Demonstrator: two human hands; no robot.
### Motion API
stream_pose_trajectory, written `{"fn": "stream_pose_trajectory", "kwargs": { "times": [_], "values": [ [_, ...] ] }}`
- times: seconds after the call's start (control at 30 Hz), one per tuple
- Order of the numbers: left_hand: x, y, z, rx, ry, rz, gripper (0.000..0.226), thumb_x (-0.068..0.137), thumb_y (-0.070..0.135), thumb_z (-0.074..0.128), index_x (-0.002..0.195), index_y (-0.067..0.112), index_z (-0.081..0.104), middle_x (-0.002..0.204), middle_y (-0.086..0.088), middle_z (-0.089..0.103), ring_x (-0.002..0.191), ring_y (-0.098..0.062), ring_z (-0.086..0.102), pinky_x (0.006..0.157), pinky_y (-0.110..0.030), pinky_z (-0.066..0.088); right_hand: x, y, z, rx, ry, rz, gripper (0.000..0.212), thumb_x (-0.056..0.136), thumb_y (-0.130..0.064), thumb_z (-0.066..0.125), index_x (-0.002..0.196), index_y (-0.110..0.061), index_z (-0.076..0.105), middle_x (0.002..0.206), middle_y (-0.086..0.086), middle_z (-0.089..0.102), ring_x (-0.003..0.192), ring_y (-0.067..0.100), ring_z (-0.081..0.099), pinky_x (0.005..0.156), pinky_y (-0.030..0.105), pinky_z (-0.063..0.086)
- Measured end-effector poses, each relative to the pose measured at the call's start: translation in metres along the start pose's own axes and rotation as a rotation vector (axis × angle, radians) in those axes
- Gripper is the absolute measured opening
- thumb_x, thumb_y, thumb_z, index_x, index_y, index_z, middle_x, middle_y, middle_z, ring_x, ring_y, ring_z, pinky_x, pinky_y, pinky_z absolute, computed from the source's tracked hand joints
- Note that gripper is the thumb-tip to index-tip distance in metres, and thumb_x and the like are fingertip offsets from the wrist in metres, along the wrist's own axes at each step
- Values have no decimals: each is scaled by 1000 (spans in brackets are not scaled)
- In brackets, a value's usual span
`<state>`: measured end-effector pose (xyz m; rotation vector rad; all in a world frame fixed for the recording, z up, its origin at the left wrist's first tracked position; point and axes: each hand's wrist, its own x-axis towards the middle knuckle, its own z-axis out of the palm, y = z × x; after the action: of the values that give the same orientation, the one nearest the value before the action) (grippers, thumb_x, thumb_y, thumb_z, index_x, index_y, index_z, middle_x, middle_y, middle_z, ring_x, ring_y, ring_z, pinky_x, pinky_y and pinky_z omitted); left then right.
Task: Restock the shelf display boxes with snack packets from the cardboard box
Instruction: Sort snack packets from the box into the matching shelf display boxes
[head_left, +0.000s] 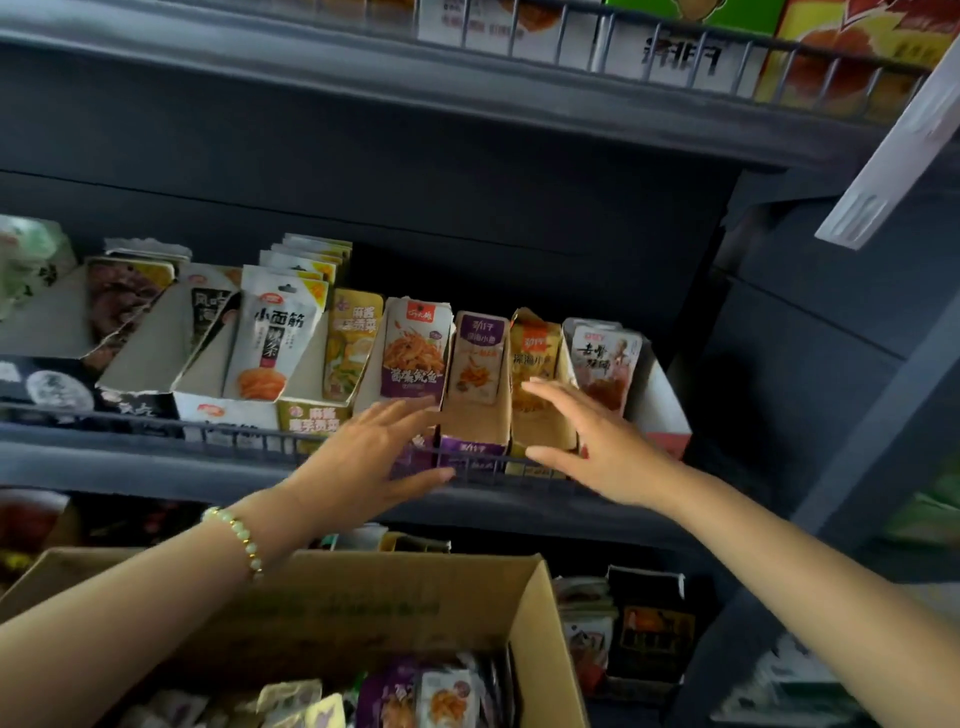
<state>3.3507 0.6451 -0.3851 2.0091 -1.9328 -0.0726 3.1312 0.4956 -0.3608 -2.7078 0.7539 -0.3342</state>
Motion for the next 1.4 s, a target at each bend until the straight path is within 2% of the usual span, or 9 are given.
{"fn": "stream_pose_trajectory", "kwargs": {
  "times": [0.2,0.47,0.53,0.6,0.7,0.87,1.17,1.3,1.4],
  "values": [
    [-109,-61,17,-20,-79,-143,118,51,100,-1,145,35,30,154,15,22,144,-9,19,117,-32,21,-49,-59,71,64,-266,17,60,95,-49,48,148,-42,20,155,-25,10,141,-1,15,112,26,21],
    [-188,-85,71,-42,-130,-173,97,68,91,7,137,35,45,153,12,29,140,-12,30,111,-31,32,-64,-92,181,104,-566,115,58,95,-49,50,146,-29,32,153,-8,28,137,13,34,108,28,33],
    [-193,-81,88,-44,-235,-161,104,65,92,-1,138,33,44,148,12,37,132,-10,40,103,-26,39,-62,-91,205,157,-622,222,59,93,-50,51,145,-24,35,147,-1,39,130,18,43,101,30,38],
    [-194,-87,110,-65,-381,-205,84,78,83,19,140,30,41,144,10,40,124,-11,46,95,-23,41,-60,-90,228,243,-675,324,64,91,-52,53,144,-20,37,142,4,45,123,21,49,99,32,43],
    [-197,-104,139,-86,-551,-224,55,94,54,48,142,29,39,146,4,42,126,-15,47,102,-31,41,-61,-97,256,369,-664,425,67,90,-50,57,144,-16,37,142,8,46,125,22,48,100,30,40],
    [-196,-115,166,-58,-673,-195,68,90,36,62,148,22,31,147,-3,40,130,-20,43,105,-30,38,-67,-117,289,452,-585,419,74,90,-44,61,149,-15,26,155,4,29,140,23,32,108,31,30],
    [-202,-129,181,-165,-719,-284,67,78,36,77,134,16,47,130,-2,53,114,-19,52,91,-24,41,-72,-127,314,545,-619,424,92,82,-43,71,152,-13,17,159,6,19,144,22,24,115,33,24],
    [-199,-122,170,-126,-747,-248,26,82,39,73,92,19,60,92,2,59,88,-15,54,64,-24,39,-69,-131,305,595,-608,396,87,80,-39,74,149,-13,29,155,5,30,141,22,30,111,31,28],
    [-194,-114,147,-299,-643,-256,30,80,35,76,106,22,70,102,2,71,88,-9,62,68,-16,48,-58,-136,281,636,-523,383,53,79,-37,75,125,-17,57,134,3,55,126,22,49,104,34,38]
  ]
}}
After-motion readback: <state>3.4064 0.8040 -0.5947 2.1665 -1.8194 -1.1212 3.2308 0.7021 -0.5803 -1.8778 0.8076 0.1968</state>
